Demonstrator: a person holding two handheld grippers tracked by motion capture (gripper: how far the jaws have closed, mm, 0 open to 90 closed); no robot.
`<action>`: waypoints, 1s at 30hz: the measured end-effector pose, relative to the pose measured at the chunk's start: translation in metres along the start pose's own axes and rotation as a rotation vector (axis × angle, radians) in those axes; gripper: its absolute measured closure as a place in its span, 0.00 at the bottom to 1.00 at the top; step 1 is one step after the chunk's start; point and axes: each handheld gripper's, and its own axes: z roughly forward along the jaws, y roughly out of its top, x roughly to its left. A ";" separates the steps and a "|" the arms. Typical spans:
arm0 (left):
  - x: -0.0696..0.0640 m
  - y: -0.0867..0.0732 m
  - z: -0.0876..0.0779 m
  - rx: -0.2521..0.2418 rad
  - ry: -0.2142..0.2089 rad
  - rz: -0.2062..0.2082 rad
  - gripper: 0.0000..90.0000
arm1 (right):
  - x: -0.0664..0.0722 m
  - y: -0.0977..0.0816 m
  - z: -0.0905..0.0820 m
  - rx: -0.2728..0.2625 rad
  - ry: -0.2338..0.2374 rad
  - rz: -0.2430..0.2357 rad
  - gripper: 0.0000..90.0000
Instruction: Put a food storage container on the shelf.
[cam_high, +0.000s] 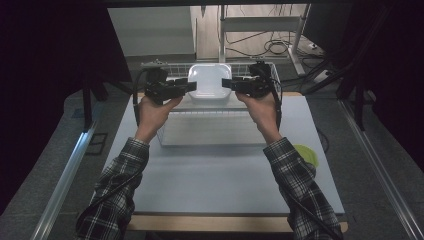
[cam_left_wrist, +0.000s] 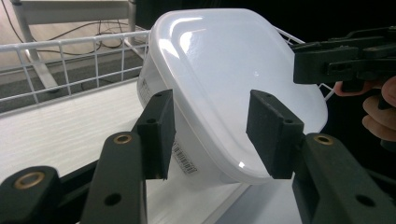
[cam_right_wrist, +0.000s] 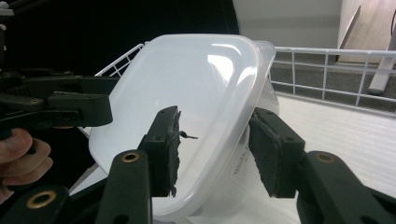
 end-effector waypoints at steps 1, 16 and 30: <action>0.000 0.001 0.000 0.003 0.004 0.002 0.57 | -0.001 0.000 0.001 -0.001 0.000 0.005 0.59; 0.007 0.004 0.008 -0.011 0.053 0.007 0.50 | 0.005 0.002 0.012 -0.028 -0.100 -0.045 0.64; 0.007 0.009 0.007 -0.022 0.069 0.023 0.43 | 0.008 0.000 0.004 -0.025 -0.064 -0.055 0.57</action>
